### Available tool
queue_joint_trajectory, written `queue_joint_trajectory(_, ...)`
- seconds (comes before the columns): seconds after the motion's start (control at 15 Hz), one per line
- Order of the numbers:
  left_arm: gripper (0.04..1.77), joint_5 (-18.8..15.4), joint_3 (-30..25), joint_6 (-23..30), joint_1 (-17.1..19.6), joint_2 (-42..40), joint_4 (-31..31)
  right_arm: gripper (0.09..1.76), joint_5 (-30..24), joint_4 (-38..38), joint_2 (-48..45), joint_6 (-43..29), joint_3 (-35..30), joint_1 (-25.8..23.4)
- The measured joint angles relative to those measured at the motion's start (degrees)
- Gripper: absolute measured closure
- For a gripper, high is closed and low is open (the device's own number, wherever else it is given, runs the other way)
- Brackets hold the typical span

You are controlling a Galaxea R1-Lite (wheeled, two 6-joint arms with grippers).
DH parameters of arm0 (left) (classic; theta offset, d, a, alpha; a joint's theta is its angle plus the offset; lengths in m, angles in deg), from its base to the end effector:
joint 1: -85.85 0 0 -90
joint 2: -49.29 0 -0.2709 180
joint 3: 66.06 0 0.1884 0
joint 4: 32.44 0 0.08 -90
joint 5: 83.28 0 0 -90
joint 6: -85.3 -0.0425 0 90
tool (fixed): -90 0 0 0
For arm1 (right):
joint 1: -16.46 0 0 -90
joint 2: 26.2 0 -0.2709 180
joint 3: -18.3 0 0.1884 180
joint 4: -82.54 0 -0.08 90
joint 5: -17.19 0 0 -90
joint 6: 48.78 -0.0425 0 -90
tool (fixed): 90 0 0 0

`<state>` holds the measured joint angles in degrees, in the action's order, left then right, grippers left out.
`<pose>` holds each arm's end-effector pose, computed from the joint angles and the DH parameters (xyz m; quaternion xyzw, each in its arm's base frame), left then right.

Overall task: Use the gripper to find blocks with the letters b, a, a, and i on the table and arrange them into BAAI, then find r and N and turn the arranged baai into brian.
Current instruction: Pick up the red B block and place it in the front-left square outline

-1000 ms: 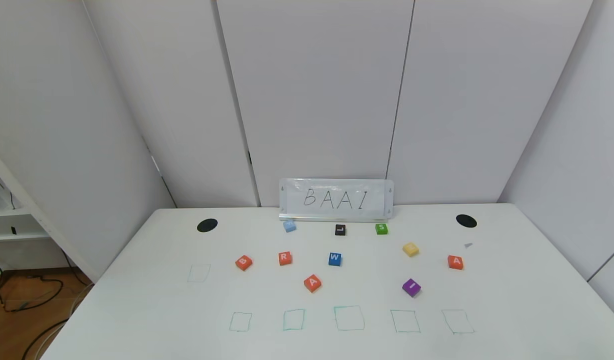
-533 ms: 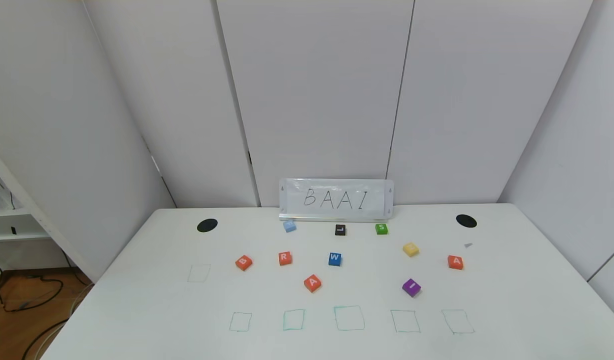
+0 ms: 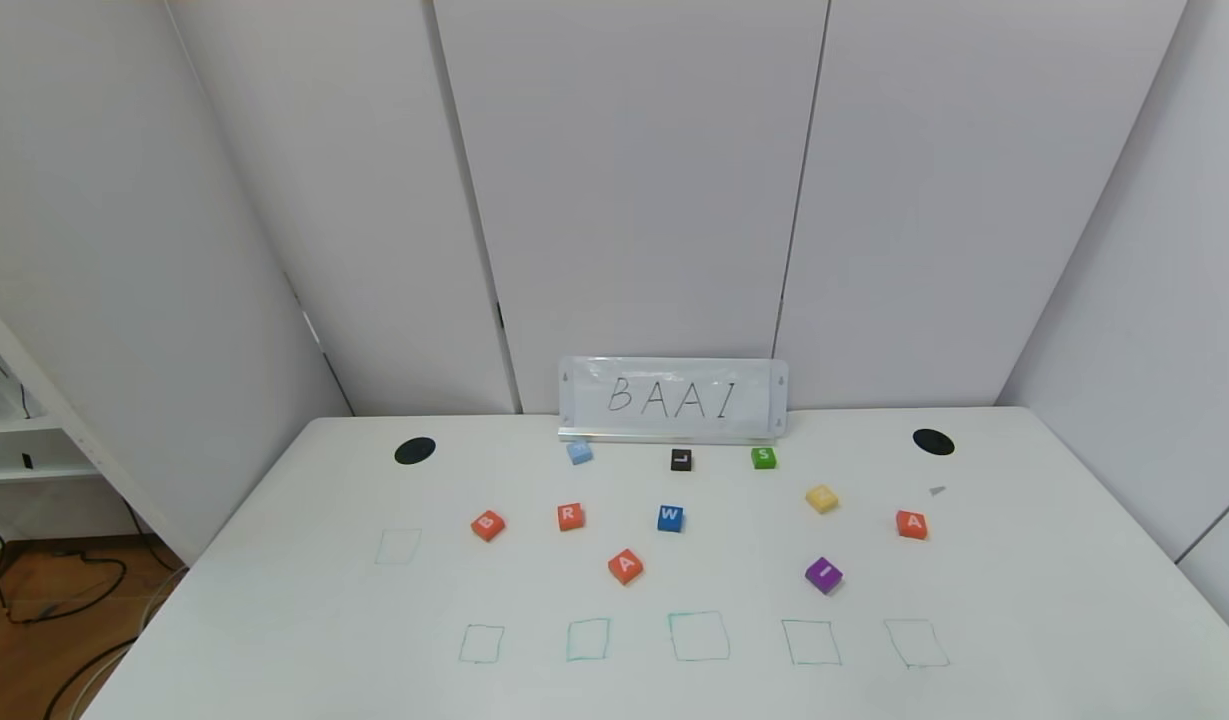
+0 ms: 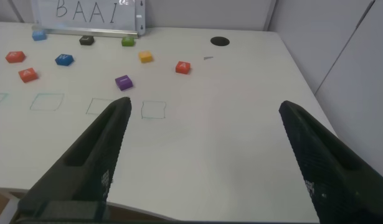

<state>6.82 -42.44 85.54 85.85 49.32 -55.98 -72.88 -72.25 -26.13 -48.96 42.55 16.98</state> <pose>0.0243 0.0001 0.0756 -0.0021 -0.0004 0.0009 1.0000 0.0234 0.0003 0.0753 0.0015 0.0090 0.0051 0.9999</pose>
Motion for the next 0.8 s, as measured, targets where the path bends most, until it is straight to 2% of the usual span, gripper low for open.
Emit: queue_joint_trajectory(0.8, 0.09, -0.1, 0.0, -0.2, 0.0, 0.0, 0.0, 0.14, 0.2, -0.1, 0.0, 0.3, 0.1, -0.1)
